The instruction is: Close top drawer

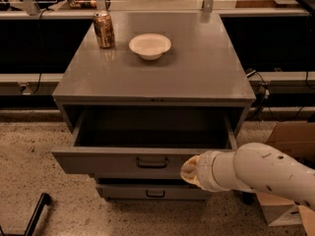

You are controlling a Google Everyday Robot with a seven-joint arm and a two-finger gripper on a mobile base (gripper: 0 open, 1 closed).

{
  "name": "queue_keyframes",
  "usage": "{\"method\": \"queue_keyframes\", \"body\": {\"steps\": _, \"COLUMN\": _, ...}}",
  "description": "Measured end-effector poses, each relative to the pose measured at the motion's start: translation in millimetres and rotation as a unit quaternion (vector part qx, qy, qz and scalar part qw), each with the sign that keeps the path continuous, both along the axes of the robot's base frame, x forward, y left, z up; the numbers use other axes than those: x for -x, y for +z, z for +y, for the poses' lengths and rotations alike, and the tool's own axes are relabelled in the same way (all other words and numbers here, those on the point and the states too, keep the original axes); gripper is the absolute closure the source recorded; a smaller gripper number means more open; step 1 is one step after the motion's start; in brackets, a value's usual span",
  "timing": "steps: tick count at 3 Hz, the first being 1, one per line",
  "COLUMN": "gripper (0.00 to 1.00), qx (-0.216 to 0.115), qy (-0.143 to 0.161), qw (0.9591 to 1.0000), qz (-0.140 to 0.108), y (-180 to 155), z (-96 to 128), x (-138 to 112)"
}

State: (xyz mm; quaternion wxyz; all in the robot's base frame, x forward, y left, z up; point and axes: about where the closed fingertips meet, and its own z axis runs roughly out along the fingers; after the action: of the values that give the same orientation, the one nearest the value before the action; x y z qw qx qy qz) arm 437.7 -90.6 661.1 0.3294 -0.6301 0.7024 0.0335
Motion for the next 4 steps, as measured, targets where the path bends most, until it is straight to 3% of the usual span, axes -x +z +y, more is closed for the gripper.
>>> {"method": "queue_keyframes", "body": {"steps": 1, "gripper": 1.00, "qx": 0.008, "qy": -0.006, "qw": 0.9998, "qz": -0.016, "y": 2.3, "z": -0.7, "x": -12.7}}
{"method": "queue_keyframes", "body": {"steps": 2, "gripper": 1.00, "qx": 0.011, "qy": -0.024, "qw": 0.9986, "qz": -0.047, "y": 3.1, "z": -5.3, "x": -39.7}}
{"method": "queue_keyframes", "body": {"steps": 4, "gripper": 1.00, "qx": 0.009, "qy": -0.051, "qw": 0.9922, "qz": -0.114, "y": 19.0, "z": -12.7, "x": -112.4}}
